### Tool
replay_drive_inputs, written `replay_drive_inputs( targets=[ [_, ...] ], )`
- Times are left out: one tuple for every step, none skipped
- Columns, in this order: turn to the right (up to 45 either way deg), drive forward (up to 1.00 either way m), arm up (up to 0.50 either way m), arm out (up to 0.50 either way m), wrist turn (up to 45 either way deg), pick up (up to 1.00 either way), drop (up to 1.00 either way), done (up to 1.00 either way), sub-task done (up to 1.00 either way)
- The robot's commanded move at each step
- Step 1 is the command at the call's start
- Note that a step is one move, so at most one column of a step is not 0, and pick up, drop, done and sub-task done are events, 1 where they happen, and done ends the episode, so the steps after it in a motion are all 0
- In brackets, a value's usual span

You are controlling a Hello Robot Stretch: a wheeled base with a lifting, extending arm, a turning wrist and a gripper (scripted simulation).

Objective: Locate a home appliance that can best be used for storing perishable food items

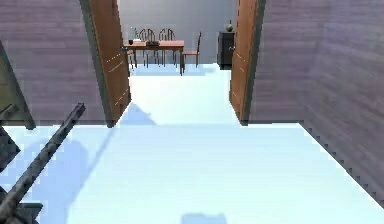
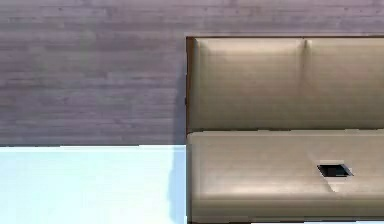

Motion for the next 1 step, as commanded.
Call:
replay_drive_inputs(
  targets=[
    [0.0,1.00,0.00,0.00,0.0,0.00,0.00,0.00,0.00]
  ],
)
